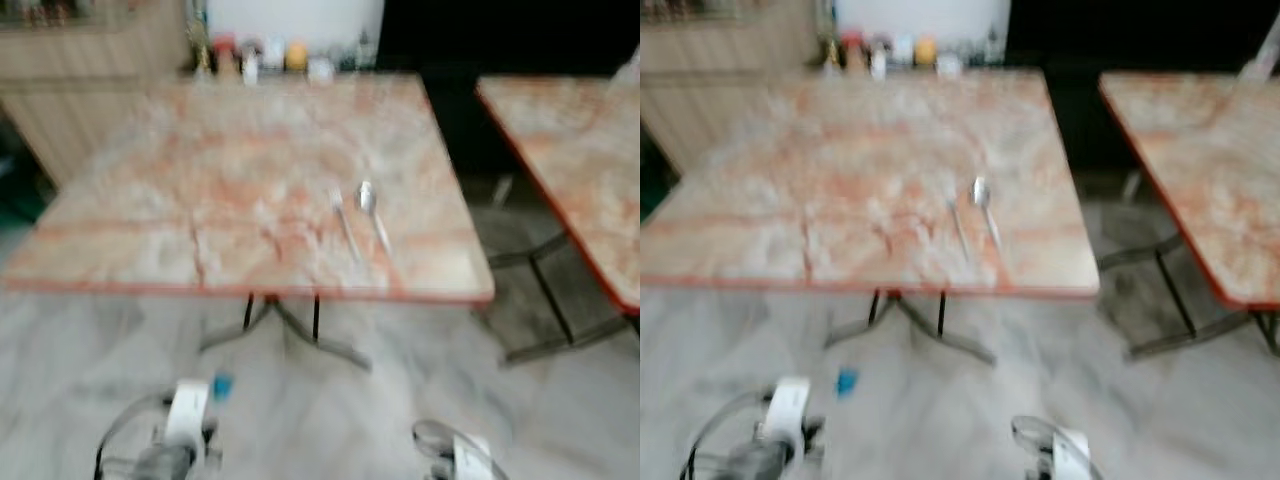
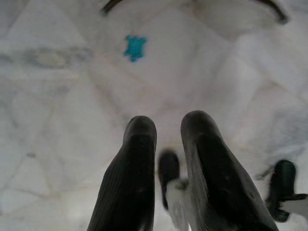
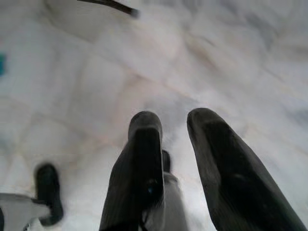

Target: Setting the table

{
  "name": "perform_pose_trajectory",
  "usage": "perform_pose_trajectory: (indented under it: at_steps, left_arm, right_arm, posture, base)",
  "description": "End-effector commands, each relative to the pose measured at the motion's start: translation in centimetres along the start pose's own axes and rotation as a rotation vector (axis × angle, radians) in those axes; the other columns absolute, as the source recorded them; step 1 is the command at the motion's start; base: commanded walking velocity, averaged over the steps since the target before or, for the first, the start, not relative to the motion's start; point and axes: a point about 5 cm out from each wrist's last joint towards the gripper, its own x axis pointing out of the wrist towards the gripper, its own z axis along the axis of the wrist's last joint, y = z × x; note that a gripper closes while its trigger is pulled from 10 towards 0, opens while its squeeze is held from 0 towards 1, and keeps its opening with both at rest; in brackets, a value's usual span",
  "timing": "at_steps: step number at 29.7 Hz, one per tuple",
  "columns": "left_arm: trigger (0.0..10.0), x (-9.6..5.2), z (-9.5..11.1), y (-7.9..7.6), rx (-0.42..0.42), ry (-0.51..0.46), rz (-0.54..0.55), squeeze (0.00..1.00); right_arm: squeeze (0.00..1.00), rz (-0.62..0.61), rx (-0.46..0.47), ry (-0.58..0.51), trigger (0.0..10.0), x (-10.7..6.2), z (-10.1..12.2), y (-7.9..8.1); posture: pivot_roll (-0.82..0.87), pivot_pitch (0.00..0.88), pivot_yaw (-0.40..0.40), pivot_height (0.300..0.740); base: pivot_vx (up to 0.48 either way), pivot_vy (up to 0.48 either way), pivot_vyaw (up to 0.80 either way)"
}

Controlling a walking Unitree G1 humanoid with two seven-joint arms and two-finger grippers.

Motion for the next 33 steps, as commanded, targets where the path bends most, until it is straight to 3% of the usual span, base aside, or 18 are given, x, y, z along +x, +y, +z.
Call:
perform_pose_trajectory:
  at_steps: [1, 9, 24, 33]
  left_arm:
    - [10.0, -0.3, -1.3, 0.9, 0.002, 0.043, 0.025, 0.0]
    - [10.0, -0.3, -1.2, 0.9, 0.007, 0.037, 0.022, 0.0]
    - [10.0, -0.2, -0.7, 0.6, 0.034, 0.02, 0.009, 0.0]
    - [10.0, -0.2, -0.6, 0.4, 0.044, 0.01, 0.011, 0.0]
  right_arm:
    - [0.0, 0.025, 0.005, 0.016, 10.0, -0.1, -0.5, 1.0]
    - [0.0, 0.024, 0.005, 0.017, 10.0, -0.1, -0.5, 1.0]
    - [0.0, 0.028, -0.004, 0.011, 10.0, -0.1, -0.4, 0.9]
    - [0.0, 0.032, -0.008, -0.023, 10.0, 0.1, 0.6, 0.9]
  posture:
    - [0.11, 0.0, 0.01, 0.74]
    - [0.11, 0.0, 0.01, 0.74]
    - [0.11, 0.0, 0.002, 0.74]
    - [0.1, 0.0, -0.002, 0.74]
  base:
    - [0.0, 0.48, 0.0]
    - [0.0, 0.422, 0.0]
    - [0.0, 0.0, 0.0]
    - [0.0, -0.378, 0.0]
